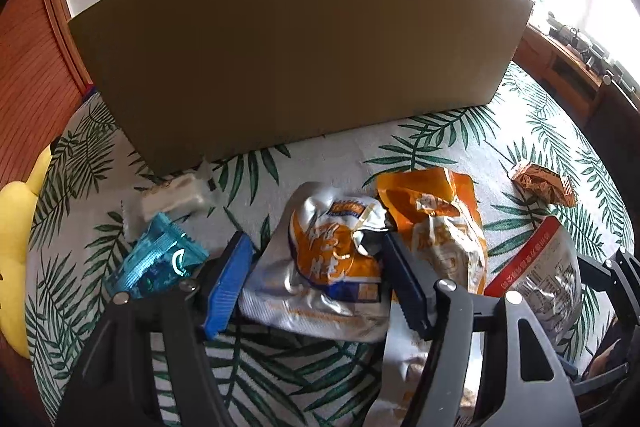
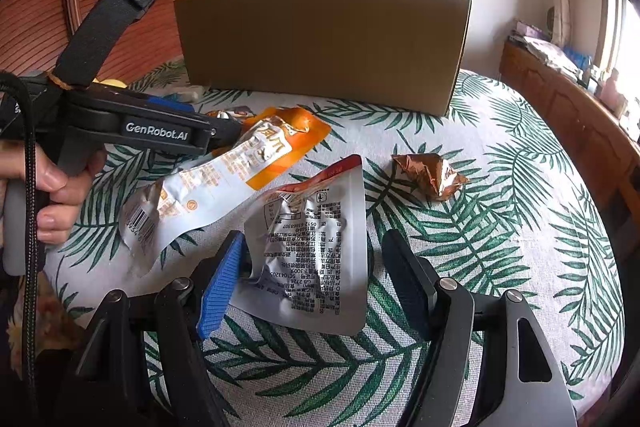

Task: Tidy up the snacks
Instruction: 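Grasp the silver-orange pouch with the left tool while the right tool grasps the silver printed pouch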

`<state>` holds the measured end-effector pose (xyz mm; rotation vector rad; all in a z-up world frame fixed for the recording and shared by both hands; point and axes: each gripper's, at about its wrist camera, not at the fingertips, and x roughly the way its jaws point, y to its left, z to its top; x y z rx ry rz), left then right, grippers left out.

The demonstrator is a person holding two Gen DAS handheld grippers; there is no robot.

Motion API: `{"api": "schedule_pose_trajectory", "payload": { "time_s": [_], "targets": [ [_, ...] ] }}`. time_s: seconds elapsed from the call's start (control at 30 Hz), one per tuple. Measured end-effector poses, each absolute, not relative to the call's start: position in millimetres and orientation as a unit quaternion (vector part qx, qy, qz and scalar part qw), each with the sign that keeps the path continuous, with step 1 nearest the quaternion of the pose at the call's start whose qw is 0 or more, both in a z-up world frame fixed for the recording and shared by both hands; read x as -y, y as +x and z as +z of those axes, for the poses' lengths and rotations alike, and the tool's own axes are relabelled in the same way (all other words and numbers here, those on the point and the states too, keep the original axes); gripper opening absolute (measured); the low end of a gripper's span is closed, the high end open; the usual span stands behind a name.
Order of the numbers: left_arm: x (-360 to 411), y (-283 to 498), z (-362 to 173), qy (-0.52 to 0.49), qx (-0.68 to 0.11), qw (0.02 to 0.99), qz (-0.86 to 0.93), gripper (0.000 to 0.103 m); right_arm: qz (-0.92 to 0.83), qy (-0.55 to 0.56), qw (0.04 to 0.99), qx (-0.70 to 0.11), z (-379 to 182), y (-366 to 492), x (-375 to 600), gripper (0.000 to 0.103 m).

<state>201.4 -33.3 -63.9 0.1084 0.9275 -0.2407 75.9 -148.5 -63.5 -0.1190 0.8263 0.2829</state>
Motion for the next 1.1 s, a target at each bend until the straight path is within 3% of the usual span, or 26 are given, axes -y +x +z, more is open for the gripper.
{"api": "schedule_pose_trajectory", "payload": {
  "time_s": [0.2, 0.37, 0.67, 0.73, 0.93, 1.1],
  "targets": [
    [34.3, 203.1, -63.6, 0.058, -0.446, 0.884, -0.124, 0.067, 0.137, -0.058, 0.904, -0.4, -63.2, 76.2, 147.1, 0.072],
    [37.1, 193.5, -60.7, 0.073, -0.446, 0.881, -0.142, 0.04, 0.14, -0.062, 0.9, -0.409, -61.9, 77.9, 146.9, 0.072],
    [26.4, 181.8, -56.3, 0.055, -0.436, 0.885, -0.152, 0.036, 0.172, -0.081, 0.875, -0.446, -57.3, 86.0, 154.0, 0.07],
    [21.7, 180.2, -54.9, 0.046, -0.436, 0.885, -0.155, 0.036, 0.177, -0.083, 0.873, -0.447, -55.7, 86.3, 155.1, 0.056],
    [9.7, 174.1, -47.2, 0.031, -0.424, 0.893, -0.149, 0.036, 0.188, -0.067, 0.874, -0.443, -53.1, 85.6, 159.0, 0.048],
    [4.8, 165.7, -35.3, 0.021, -0.406, 0.901, -0.153, 0.036, 0.185, -0.055, 0.878, -0.437, -51.5, 84.9, 161.9, 0.047]
  ]
}}
